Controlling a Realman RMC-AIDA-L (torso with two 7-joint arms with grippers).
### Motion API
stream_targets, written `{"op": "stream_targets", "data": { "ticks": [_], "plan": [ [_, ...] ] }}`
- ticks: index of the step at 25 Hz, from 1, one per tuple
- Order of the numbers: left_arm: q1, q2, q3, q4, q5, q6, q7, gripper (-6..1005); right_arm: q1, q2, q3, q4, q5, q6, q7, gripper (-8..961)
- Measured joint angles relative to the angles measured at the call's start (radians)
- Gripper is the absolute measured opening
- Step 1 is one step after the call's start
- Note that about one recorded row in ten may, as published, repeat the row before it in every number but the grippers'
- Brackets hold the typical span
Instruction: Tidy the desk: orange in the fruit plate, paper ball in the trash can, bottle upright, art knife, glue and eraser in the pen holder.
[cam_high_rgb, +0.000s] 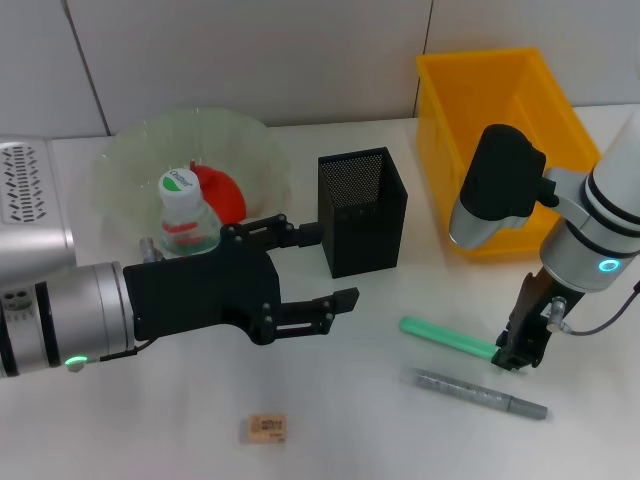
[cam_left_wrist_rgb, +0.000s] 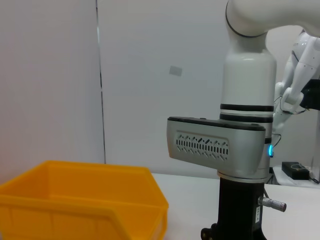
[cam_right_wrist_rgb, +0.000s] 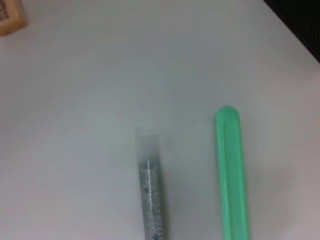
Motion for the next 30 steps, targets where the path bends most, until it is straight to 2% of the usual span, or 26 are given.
{"op": "stream_targets", "data": {
  "ticks": [15,30],
  "plan": [
    [0.0,0.0,0.0,0.0,0.0,0.0,0.003,797,-0.013,0.0,0.009,0.06,-0.025,-0.029,0.034,161],
    [0.0,-0.002,0.002,-0.001,0.0,0.0,0.009,797,-0.08,0.0,0.014,0.379,-0.04,-0.189,0.091,161]
  ]
}}
